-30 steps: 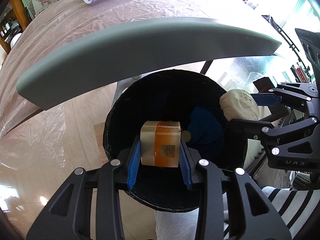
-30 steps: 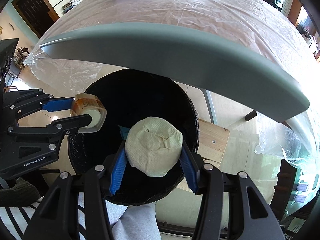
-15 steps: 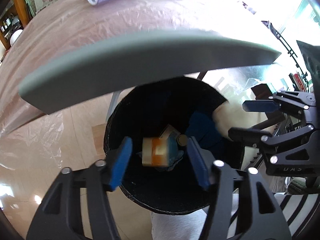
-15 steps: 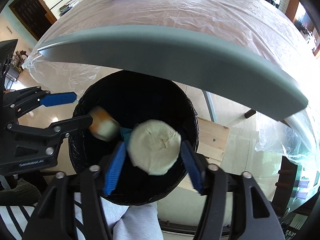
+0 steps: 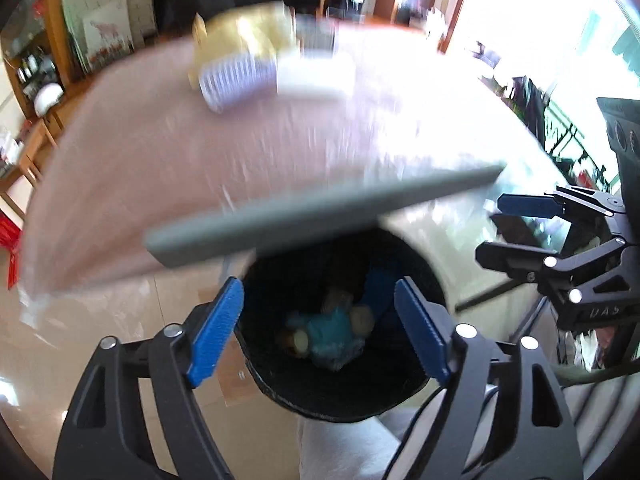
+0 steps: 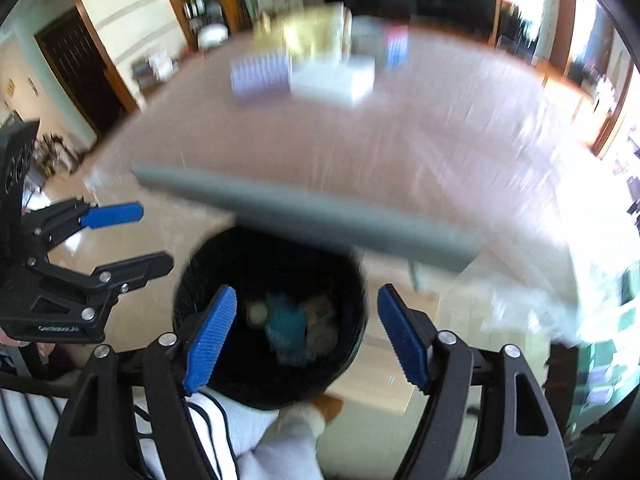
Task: Collect trash
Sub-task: 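Move both tools back over the remaining trash on the table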
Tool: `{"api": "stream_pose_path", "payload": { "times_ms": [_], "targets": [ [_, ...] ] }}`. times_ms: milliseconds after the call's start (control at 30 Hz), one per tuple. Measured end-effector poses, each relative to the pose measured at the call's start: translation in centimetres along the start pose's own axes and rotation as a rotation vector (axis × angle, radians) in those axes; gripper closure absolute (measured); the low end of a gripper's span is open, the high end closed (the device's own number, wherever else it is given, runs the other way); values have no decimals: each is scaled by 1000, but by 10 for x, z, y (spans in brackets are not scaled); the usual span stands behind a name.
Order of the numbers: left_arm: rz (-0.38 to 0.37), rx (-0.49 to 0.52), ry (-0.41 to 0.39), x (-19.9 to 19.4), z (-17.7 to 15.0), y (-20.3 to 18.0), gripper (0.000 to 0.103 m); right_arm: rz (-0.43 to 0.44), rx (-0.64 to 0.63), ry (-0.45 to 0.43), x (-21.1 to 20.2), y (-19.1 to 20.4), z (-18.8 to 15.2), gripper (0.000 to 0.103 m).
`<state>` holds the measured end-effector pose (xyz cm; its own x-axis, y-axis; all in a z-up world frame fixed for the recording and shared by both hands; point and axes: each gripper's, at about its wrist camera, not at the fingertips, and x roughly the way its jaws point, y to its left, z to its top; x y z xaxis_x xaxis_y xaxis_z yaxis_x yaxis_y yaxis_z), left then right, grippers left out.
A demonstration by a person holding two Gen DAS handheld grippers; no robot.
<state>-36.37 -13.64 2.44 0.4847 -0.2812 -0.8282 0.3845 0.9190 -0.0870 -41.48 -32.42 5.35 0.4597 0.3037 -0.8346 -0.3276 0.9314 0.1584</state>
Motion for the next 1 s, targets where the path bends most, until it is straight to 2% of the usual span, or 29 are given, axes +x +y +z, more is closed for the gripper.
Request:
{"api": "stream_pose_path", "payload": {
  "times_ms": [100,133,167,200,233,267,333,400,600,733,800,1000],
  "targets": [
    [70,-8,-170,-41,23,2,7,-40,-2,-230,-53,-1,24,16],
    [93,-21,-239,-54,32,5,2,-46,5,-299,-65,-3,30,9],
    [109,-37,-295,-63,40,10,2,-51,21,-380,-79,-4,37,4],
    [121,-57,-345,-70,47,14,2,-53,45,-463,-92,-5,44,4],
    [123,-87,-399,-75,55,20,2,-47,68,-516,-99,-7,51,4],
    [121,-111,-428,-75,62,26,2,-38,82,-529,-99,-8,59,4],
    [133,-157,-448,-68,76,39,2,-38,94,-459,-87,-14,79,4],
    [143,-153,-425,-57,89,47,2,-58,103,-439,-74,-17,93,4],
    [134,39,-270,-8,112,56,2,-70,23,-283,-17,-17,126,4],
    [91,90,-159,21,115,69,2,-91,7,-173,26,-18,133,4],
    [103,114,-132,33,118,77,2,-97,-1,-133,46,-20,139,4],
    [56,179,-73,54,129,87,2,-106,-108,-41,92,-23,155,4]
  ]
}}
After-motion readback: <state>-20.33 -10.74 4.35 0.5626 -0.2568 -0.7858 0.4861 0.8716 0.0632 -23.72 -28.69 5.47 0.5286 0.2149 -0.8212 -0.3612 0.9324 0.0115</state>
